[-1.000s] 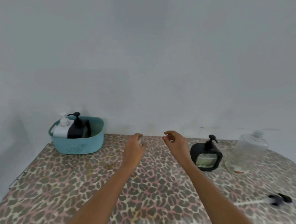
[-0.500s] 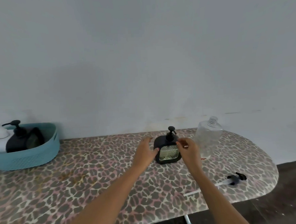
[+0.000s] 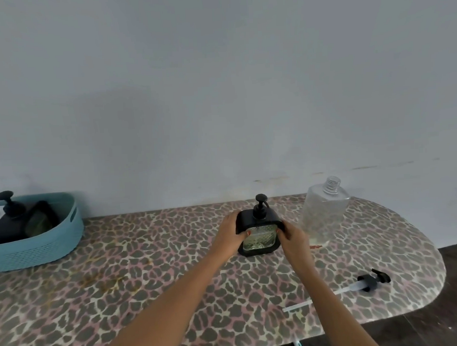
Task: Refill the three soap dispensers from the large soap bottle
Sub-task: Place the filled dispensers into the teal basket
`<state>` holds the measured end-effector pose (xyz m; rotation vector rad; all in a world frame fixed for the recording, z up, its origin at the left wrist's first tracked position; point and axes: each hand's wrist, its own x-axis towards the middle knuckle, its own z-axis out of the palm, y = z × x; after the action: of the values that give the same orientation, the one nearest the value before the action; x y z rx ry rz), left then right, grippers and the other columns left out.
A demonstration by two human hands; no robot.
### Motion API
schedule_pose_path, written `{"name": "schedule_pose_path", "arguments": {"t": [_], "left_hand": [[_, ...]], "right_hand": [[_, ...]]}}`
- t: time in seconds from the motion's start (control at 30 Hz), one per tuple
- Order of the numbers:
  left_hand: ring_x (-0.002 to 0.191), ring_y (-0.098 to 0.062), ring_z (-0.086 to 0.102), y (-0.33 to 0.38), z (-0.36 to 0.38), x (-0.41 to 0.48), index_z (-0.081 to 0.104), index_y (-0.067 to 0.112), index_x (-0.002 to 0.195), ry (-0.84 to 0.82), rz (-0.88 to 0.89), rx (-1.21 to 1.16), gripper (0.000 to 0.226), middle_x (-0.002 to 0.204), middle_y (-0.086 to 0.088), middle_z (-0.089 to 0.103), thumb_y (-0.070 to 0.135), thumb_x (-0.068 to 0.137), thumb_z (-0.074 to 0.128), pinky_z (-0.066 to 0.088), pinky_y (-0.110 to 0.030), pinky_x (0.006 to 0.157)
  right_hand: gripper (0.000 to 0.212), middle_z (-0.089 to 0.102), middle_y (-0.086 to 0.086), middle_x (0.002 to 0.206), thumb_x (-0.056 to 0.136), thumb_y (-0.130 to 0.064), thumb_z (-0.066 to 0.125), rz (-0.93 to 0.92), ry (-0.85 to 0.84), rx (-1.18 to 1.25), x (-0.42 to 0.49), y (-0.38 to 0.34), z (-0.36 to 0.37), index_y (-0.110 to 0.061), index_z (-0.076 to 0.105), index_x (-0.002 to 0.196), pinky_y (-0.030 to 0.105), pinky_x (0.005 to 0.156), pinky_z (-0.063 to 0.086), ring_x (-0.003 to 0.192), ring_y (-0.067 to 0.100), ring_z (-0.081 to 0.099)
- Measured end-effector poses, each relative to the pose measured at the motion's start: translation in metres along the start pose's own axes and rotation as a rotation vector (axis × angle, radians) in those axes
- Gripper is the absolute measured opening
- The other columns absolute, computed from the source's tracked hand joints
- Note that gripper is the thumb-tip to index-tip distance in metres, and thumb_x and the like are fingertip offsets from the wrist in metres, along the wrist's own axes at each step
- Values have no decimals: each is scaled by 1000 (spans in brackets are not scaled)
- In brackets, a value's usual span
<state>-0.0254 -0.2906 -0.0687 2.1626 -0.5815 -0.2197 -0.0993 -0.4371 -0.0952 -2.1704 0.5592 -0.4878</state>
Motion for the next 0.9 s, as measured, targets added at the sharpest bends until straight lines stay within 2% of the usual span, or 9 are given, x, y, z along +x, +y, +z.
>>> {"name": "schedule_pose_path", "arguments": {"t": [0.17,0.23,0.37,0.47,0.57,0.67,0.73,0.8,0.9], "left_hand": [[117,-23,49,-3,-5,-4,44,10,126,13,5,-43,45,126,-9,53,10,84,61,35,-22,89],[119,-22,49,-6,-11,-8,43,10,128,14,2,-54,47,127,-8,53,11,85,61,33,-19,87],[118,-24,51,-10,-32,-19,45,9,125,55,7,-76,45,126,-10,55,9,83,62,33,-20,85],[116,-24,52,-12,-58,-28,47,9,124,87,12,-105,45,123,-9,56,6,82,63,36,-21,86],[113,-24,54,-17,-92,-38,49,8,121,136,16,-94,42,120,-10,57,5,81,63,39,-23,85],[112,-26,55,-24,-128,-49,50,7,120,196,12,-88,43,119,-12,59,6,80,66,42,-27,87],[110,-26,56,-31,-154,-59,51,7,121,251,-5,-72,46,118,-12,60,6,78,68,43,-28,87],[109,-28,57,-38,-179,-67,51,7,121,301,-25,-78,49,118,-13,60,6,76,70,44,-29,87],[109,-28,57,-50,-214,-82,51,7,121,355,-66,-84,51,117,-13,60,6,75,71,44,-31,91]], "right_hand": [[21,64,9,74,90,-4,49,-17,-16,-11,-3,-9,-1,-5,64,105,29,57,41,64,19,56],[21,60,8,68,90,-4,49,-26,-26,-17,-5,-15,0,-4,65,104,24,51,35,57,16,49],[23,59,8,66,91,-5,48,-57,-57,-12,-12,-34,8,-6,64,107,24,50,33,54,15,46],[18,59,4,64,90,-6,49,-109,-63,-16,-15,-58,17,-5,66,98,16,45,32,51,10,45],[18,61,12,68,91,-6,49,-161,-90,-53,-16,-87,30,-3,65,98,18,47,31,54,14,47],[18,66,18,77,91,-7,49,-221,-115,-41,-19,-119,48,0,64,98,30,55,39,66,26,58],[18,66,19,78,91,-8,49,-270,-134,-39,-23,-141,63,-3,64,98,23,51,36,68,29,59],[17,64,18,73,91,-9,49,-306,-161,-27,-26,-163,78,-4,64,97,18,48,33,59,23,53],[16,54,6,60,91,-8,49,-355,-194,8,-30,-195,102,-1,64,92,15,45,33,49,9,43]]}}
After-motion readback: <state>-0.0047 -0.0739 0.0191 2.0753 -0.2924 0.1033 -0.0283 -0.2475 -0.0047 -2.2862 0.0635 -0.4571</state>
